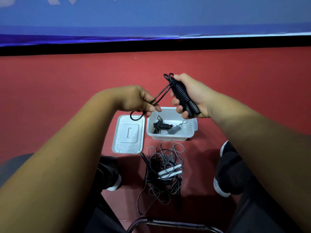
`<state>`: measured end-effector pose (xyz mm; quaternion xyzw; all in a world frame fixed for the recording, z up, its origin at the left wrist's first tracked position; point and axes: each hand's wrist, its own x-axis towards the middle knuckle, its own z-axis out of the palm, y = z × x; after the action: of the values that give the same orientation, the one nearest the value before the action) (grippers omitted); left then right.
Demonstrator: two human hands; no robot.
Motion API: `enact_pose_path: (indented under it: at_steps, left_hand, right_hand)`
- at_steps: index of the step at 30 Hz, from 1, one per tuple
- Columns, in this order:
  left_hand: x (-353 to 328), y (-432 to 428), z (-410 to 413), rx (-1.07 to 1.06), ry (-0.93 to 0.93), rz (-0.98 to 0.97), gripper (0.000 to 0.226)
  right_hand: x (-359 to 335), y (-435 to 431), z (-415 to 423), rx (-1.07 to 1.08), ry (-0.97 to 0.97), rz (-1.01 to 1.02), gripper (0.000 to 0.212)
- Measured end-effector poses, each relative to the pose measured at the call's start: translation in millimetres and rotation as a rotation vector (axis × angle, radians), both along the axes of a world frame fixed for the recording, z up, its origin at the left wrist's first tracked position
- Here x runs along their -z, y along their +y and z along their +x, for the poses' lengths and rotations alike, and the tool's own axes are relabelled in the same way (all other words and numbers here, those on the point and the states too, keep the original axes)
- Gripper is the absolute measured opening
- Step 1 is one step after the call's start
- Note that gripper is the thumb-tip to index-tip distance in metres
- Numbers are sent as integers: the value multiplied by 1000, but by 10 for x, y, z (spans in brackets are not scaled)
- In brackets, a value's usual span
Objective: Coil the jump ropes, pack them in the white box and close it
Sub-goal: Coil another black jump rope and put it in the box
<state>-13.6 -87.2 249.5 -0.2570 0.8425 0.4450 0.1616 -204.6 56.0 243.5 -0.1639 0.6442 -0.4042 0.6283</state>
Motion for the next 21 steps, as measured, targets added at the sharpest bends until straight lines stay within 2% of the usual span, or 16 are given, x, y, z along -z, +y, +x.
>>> enact_pose_path:
  at_steps: [3,5,10,17,21]
  left_hand:
    - [-48,102,-50,75,-25,168,26]
    - [-37,138,-65,123,-64,189,29]
    - [69,66,-49,83,-150,33,28]
    - [128,94,-104,-87,-49,-136,19]
    - [67,82,-126,-137,64,-197,41]
  right_hand:
    - [36,-14,-29,44,39,8,50]
    - [30,-26,-23,26,36,-4,49]
    - [12,-26,-33,-54,8,-17,53]
    - [-51,27,29,-229,-92,-68,59]
    - [-58,65,62,-381,-165,-48,70]
